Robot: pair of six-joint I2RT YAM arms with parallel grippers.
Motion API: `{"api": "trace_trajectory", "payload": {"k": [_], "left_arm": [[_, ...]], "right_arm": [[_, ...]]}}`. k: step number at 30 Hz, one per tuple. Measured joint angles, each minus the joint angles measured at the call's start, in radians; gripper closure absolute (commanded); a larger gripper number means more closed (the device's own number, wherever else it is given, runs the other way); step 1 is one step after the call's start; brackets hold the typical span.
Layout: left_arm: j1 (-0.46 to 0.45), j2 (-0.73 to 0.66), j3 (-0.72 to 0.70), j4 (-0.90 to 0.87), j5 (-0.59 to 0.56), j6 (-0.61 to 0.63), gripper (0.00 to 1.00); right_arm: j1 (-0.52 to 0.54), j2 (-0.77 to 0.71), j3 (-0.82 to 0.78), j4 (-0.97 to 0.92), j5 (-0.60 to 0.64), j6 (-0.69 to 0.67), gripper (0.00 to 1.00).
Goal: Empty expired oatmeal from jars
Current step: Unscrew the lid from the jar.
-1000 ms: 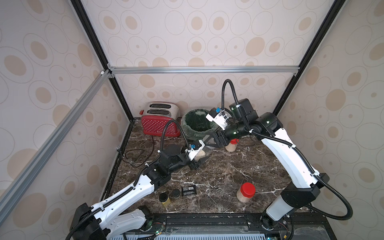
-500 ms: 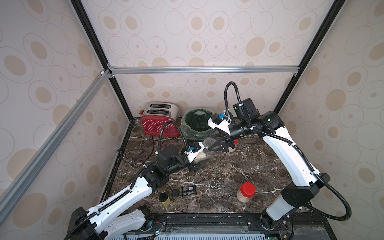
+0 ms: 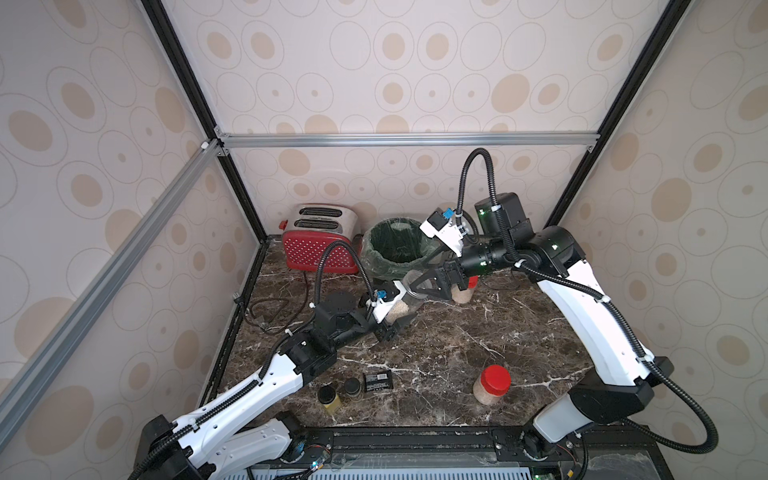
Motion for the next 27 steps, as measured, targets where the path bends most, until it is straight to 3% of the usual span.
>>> {"api": "trace_trajectory", "payload": {"k": [5, 9, 19, 23, 27], "left_arm": [[0.000, 0.000, 0.000, 0.000, -0.001, 0.000, 0.35], [0.000, 0.001, -0.002, 0.001, -0.004, 0.000, 0.35], [0.000, 0.011, -0.002, 0.006, -0.004, 0.000, 0.35], [0.000, 0.012, -0.002, 0.006, -0.004, 0.000, 0.35], [0.000, 0.012, -0.003, 0.005, -0.005, 0.003, 0.35]], "right_arm": [[0.001, 0.017, 0.119, -0.085, 0.171, 0.180, 0.00], [0.008, 0.051, 0.149, -0.129, 0.220, 0.245, 0.00], [0.052, 0.149, 0.163, -0.158, 0.224, 0.286, 0.01], [0.062, 0.153, 0.163, -0.162, 0.217, 0.286, 0.12], [0.066, 0.153, 0.163, -0.164, 0.205, 0.285, 0.16]]}}
